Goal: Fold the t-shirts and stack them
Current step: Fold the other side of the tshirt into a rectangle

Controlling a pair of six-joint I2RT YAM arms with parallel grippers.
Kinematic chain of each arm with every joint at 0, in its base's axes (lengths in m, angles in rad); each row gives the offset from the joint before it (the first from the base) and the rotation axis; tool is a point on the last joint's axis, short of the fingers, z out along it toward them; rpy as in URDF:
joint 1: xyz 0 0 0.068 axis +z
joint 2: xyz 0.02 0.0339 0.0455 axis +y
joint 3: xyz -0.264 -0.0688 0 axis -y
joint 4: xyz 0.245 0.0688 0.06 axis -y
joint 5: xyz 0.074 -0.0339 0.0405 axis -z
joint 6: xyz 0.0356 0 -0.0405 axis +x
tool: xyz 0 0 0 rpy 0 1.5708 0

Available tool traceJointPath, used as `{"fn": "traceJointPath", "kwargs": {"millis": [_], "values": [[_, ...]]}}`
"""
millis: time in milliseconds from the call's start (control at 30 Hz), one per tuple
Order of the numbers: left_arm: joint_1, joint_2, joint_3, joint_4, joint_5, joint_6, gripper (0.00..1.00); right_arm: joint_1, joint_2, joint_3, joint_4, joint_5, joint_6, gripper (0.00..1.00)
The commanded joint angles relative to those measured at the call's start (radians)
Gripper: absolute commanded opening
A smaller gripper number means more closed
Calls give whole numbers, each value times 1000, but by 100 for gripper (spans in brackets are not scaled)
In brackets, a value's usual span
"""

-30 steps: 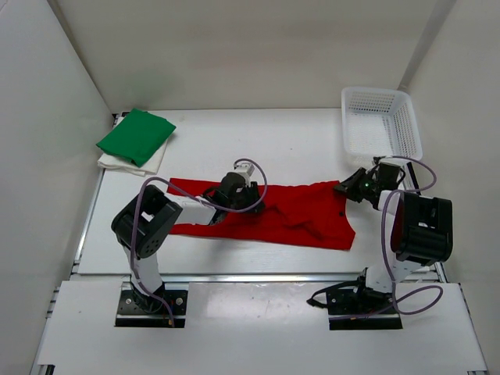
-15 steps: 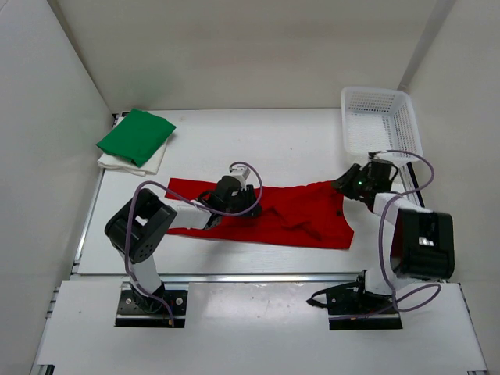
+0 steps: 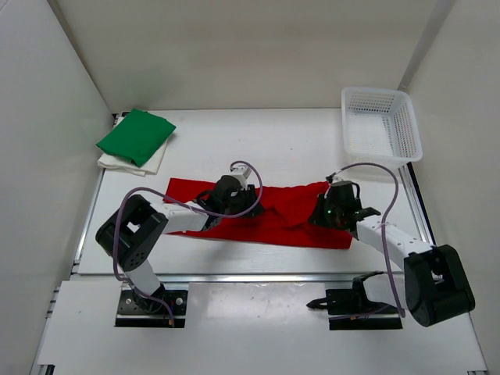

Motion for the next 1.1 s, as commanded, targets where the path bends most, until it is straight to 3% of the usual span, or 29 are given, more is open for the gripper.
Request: {"fn": "traceJointPath", "kwargs": {"millis": [0,100,300,533,733,800,967,1067], "values": [[-8,-25,7,16,19,-4,48,104,-9,15,-78,54,-29,4],[7,-32,0,19,20,-10,48,255,-19,14,-127,103,9,2],[16,-64,-6,29,30,-16,48,406,-6,52,-227,128,46,0],[33,-95,-17,19,25,-19,49,342,-106,129,-235,179,7,1],[25,-74,-7,24,31,-29,49,291,74,158,-72,186,-47,0],[24,-71,-12,21,34,-27,49,285,141,158,-31,122,-52,0],[50,-65,-30,36,42,-26,49,440,216,173,-47,140,-69,0],[59,-49,-4,18,51,-15,49,443,198,182,-119,191,-69,0]]}}
